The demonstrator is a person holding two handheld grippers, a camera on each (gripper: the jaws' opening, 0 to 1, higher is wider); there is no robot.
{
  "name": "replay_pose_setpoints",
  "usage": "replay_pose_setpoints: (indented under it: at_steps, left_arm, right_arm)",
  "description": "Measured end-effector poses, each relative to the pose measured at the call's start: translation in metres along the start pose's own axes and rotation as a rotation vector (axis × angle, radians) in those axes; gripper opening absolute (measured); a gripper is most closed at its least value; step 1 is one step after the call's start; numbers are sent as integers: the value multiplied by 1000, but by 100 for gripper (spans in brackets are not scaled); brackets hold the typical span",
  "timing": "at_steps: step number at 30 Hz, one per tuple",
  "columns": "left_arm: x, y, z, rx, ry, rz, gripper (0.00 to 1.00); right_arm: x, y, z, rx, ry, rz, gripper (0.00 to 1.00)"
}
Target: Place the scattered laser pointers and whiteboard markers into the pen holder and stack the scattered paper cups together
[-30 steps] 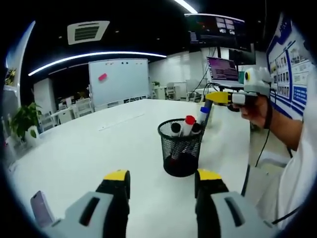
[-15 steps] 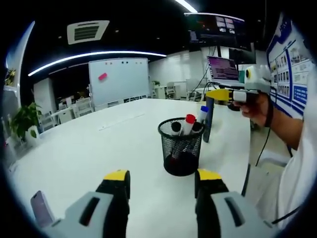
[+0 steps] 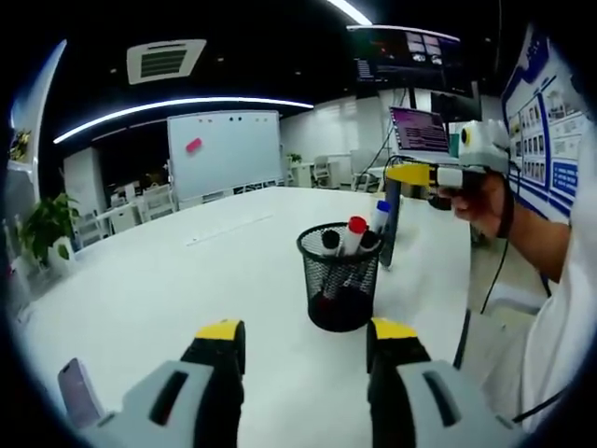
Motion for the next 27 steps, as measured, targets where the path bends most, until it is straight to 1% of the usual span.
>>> replay_pose_setpoints:
  at_steps: [6,11,23,27]
  left_arm:
    - [3,-2,-2,-5,-7,-3,53]
    - [5,1,-2,-1,-14,-6,53]
    - [8,-1,-2,-10,-17,-14,53]
    - [10,0,-3,-9,-21,-15,53]
  right_arm:
    - [-3,3,-4,-8,6,5,16]
    - [-4,9,-6,4,13,9,16]
    - [-7,17,-11,12,25,28,16]
    - [-6,24,-13,27,30,26,16]
Point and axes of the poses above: the point that each gripper's makers call its tool centre point, and the gripper's own axes: z roughly backward along the fingers, x roughly to its right, y roughly out of its top, the point moved 5 cm from there along z, roughly backward along the fingers, and after that the axes turned 10 degrees about y, right-handed, at the moved point
